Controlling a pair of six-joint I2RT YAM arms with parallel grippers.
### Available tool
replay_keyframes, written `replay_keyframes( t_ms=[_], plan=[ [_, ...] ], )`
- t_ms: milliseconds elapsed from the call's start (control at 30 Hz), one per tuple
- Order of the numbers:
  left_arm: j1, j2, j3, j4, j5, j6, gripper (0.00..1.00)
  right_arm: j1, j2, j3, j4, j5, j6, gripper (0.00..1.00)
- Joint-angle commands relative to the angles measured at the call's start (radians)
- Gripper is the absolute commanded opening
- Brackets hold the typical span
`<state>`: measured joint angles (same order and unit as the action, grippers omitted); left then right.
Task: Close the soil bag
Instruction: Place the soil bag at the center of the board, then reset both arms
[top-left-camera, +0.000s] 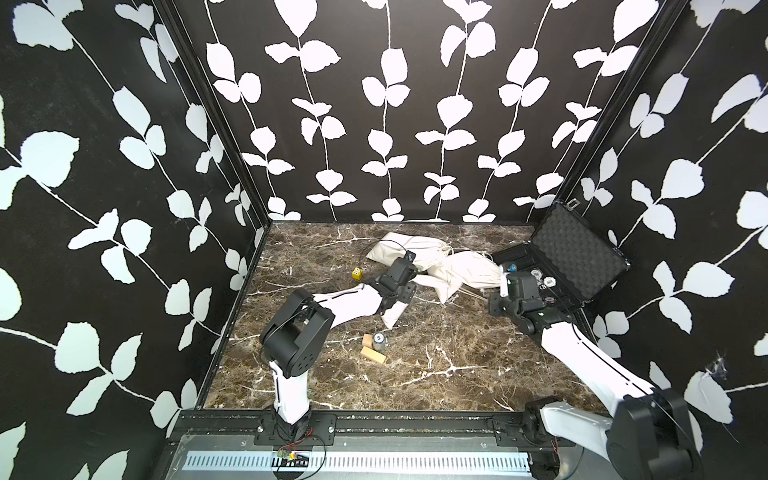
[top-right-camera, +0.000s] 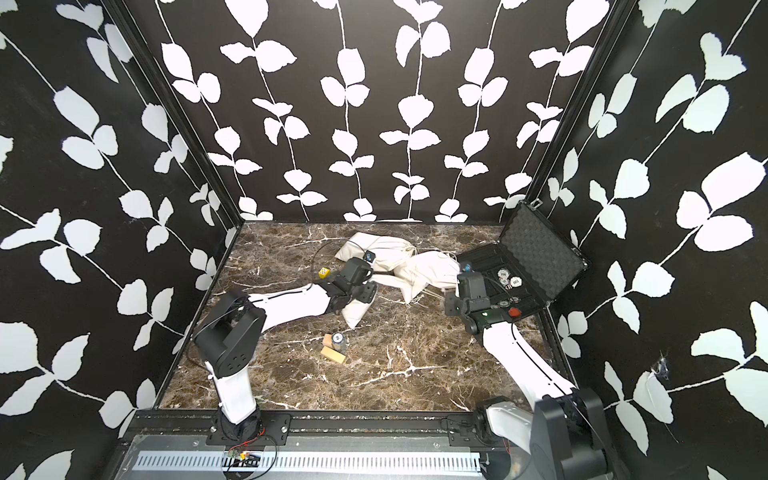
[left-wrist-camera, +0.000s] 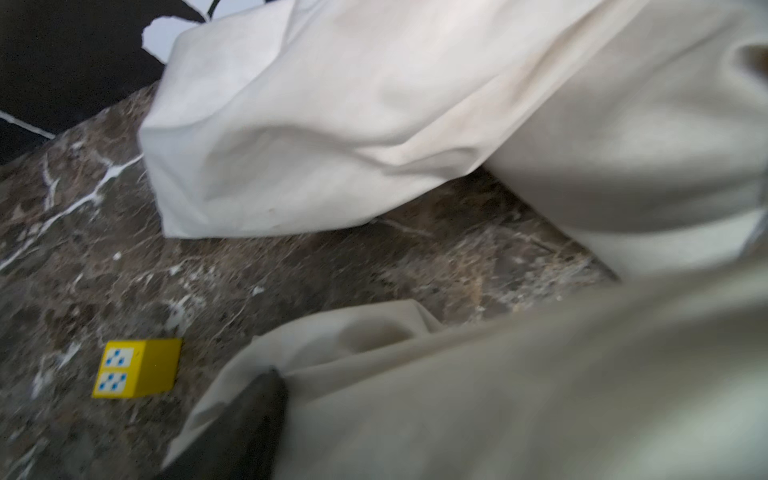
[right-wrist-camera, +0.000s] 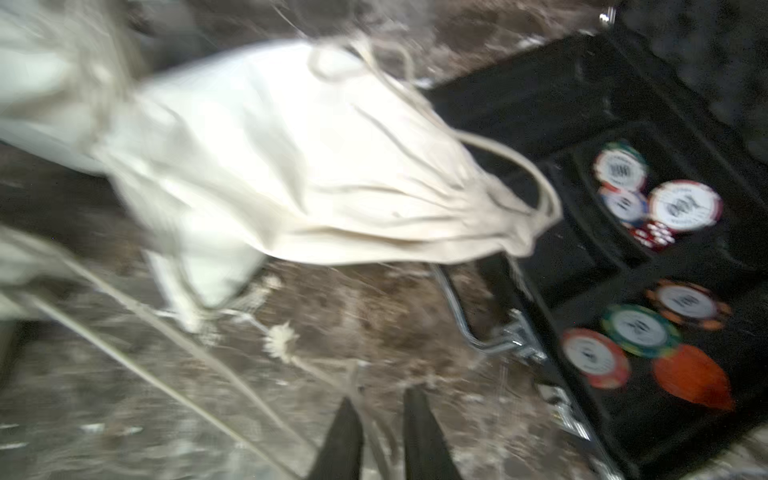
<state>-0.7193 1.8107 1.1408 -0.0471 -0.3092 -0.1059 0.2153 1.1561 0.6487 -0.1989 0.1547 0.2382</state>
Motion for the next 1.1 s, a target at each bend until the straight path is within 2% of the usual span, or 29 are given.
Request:
replay_keyframes(
  t_ms=[0,33,67,133,300,433,500,600,667,733,833,933,1033,1067],
  plan=[
    [0.025,-0.137,-0.089,-0.067,-0.011,-0.024,0.97,-0.022,-0.037,-0.025,0.082,0.117,-0.001,0.57],
    [0.025,-0.184,-0.112,-0.032,0.017,-0.034,0.99,-0.027,-0.055,-0.034,0.093,0.126,-0.011,0.68],
    [0.025,-0.236,-0.137,0.004,0.04,-0.041,0.99,-0.034,-0.069,-0.036,0.099,0.139,-0.025,0.75],
    [0.024,-0.327,-0.2,0.082,0.062,-0.052,0.99,-0.047,-0.101,-0.042,0.103,0.172,-0.046,0.85],
    [0.046,-0.528,-0.343,0.223,0.07,-0.063,0.99,-0.07,-0.142,-0.134,0.243,0.274,-0.091,0.99],
    [0.103,-0.677,-0.429,0.237,-0.017,-0.045,0.99,-0.094,-0.107,-0.262,0.512,0.329,-0.136,1.0],
    [0.149,-0.717,-0.458,0.209,-0.154,-0.008,0.99,-0.1,-0.049,-0.327,0.707,0.322,-0.161,1.0],
    [0.287,-0.74,-0.546,0.22,-0.303,-0.014,0.99,-0.101,0.064,-0.379,0.951,0.256,-0.195,1.0],
    [0.403,-0.76,-0.614,0.269,-0.304,-0.016,0.99,-0.101,0.135,-0.397,1.092,0.205,-0.221,1.0],
    [0.484,-0.765,-0.682,0.336,-0.273,0.028,0.99,-0.103,0.171,-0.392,1.134,0.159,-0.255,1.0],
    [0.522,-0.713,-0.788,0.569,-0.293,0.162,0.99,-0.113,0.289,-0.407,1.277,0.095,-0.274,1.0],
    [0.534,-0.593,-0.822,0.75,-0.192,0.195,0.99,-0.113,0.431,-0.422,1.473,0.064,-0.294,1.0],
    [0.536,-0.437,-0.806,0.895,-0.046,0.252,0.99,-0.126,0.361,-0.398,1.307,0.025,-0.283,1.0],
    [0.536,-0.423,-0.787,0.902,-0.019,0.273,0.99,-0.127,0.372,-0.372,1.286,0.011,-0.291,1.0]
  ],
)
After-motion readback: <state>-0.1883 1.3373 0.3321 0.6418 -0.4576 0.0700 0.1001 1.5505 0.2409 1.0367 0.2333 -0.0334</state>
